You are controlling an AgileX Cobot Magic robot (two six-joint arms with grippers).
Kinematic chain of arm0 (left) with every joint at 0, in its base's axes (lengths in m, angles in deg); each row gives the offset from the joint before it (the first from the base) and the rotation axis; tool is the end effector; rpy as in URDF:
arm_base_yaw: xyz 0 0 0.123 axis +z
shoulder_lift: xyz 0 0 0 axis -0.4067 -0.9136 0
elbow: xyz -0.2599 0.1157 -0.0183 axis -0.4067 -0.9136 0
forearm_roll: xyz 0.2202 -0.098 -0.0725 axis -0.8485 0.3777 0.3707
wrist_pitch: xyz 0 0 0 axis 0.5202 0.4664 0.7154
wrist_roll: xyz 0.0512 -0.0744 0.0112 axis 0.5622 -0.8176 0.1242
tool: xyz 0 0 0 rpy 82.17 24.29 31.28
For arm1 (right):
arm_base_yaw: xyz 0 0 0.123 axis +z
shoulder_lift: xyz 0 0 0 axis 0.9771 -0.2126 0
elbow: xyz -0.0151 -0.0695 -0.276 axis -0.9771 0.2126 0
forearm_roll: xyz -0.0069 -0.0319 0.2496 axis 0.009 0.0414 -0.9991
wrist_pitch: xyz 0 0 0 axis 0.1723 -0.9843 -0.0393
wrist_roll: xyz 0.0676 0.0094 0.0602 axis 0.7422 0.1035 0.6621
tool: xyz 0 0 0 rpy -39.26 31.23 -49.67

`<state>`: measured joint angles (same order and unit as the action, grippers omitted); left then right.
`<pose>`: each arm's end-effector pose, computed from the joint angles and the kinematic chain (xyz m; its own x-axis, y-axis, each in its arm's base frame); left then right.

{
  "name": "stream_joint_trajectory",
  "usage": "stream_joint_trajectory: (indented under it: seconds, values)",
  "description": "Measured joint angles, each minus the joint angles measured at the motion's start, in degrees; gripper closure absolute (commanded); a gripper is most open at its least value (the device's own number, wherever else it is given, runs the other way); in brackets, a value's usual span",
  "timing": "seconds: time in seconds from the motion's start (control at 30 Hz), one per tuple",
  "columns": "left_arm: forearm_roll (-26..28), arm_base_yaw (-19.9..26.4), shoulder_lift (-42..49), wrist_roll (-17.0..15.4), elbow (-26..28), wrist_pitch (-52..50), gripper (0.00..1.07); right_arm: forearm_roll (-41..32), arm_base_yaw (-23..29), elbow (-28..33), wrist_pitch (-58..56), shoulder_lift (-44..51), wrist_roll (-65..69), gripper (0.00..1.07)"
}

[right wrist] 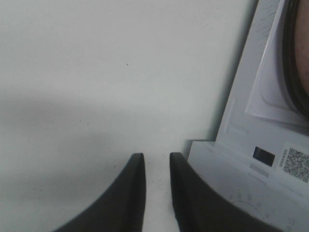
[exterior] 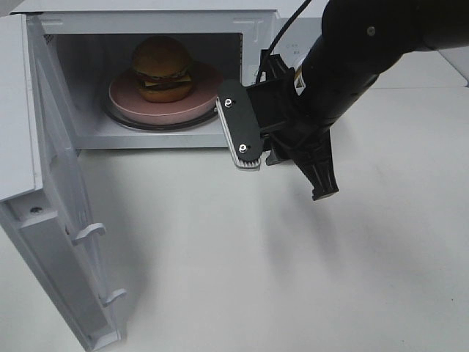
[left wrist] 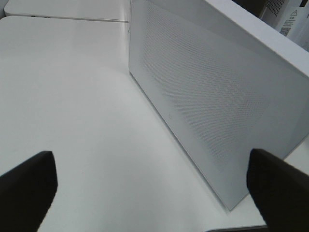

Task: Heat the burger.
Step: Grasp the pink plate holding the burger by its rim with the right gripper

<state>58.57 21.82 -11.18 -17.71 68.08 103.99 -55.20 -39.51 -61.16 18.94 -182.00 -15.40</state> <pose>-0.0098 -0.0111 0.2824 -0.4486 -0.0218 -0.8935 0.1326 0.9870 -0.0906 0.2886 0.2142 0.2195 0.3842 -0.9224 -0.0400 -0.7893 -0.3056 -0.5326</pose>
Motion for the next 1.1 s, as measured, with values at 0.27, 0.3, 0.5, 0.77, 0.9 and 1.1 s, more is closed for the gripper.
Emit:
stream_joint_trajectory:
  seconds: [0.27, 0.3, 0.5, 0.77, 0.9, 1.1]
  values:
    - [0.00, 0.00, 0.00, 0.00, 0.00, 0.00, 0.07, 0.40, 0.11, 0.00, 6.76, -0.06, 5.44, 0.37]
    - [0.00, 0.00, 0.00, 0.00, 0.00, 0.00, 0.07, 0.40, 0.11, 0.00, 6.76, -0.06, 5.44, 0.37]
    - [0.00, 0.00, 0.00, 0.00, 0.00, 0.00, 0.07, 1.55, 0.11, -0.23, 10.26, -0.52, 8.65, 0.11]
    - [0.00, 0.00, 0.00, 0.00, 0.00, 0.00, 0.07, 1.95, 0.11, -5.96, 9.45, -6.88, 9.68, 0.16]
    - [0.00, 0.00, 0.00, 0.00, 0.00, 0.00, 0.07, 3.44, 0.40, -10.77, 8.88, -11.17, 10.26, 0.17]
    - [0.00, 0.00, 0.00, 0.00, 0.00, 0.00, 0.07, 5.79, 1.95, -17.99, 6.53, -16.44, 10.49, 0.19]
